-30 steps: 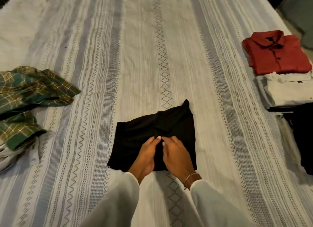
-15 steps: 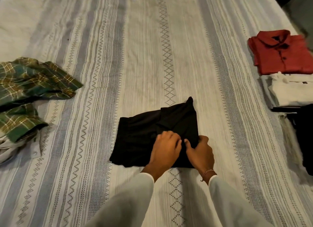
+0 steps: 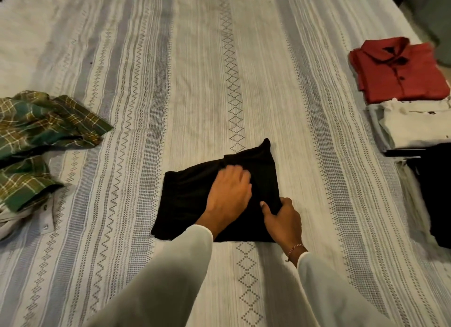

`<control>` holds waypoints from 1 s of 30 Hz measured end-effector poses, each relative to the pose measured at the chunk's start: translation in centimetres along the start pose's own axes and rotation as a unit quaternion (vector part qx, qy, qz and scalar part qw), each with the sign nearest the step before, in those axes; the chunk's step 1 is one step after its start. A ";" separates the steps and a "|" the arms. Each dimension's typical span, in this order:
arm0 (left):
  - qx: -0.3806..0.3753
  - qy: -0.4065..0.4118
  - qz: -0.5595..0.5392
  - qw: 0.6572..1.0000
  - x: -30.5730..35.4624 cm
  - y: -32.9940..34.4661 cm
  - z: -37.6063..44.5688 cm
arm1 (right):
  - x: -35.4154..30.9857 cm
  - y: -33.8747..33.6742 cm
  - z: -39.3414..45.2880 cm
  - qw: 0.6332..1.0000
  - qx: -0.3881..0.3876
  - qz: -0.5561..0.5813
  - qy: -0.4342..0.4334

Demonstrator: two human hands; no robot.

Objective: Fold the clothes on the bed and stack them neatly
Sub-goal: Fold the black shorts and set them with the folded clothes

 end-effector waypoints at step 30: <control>0.026 -0.451 -0.705 0.547 -2.6 -7.9 -3.8 | -12.2 -0.5 -5.8 0.915 -0.069 -0.150 -0.369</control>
Point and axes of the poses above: each hand's wrist, its own z-axis towards the middle knuckle, its own y-axis out of the palm, x = y × z, the point moved 2 cm from there along z, towards the middle knuckle, and after that the axes turned 15 degrees about -z, right-handed, at the moved point
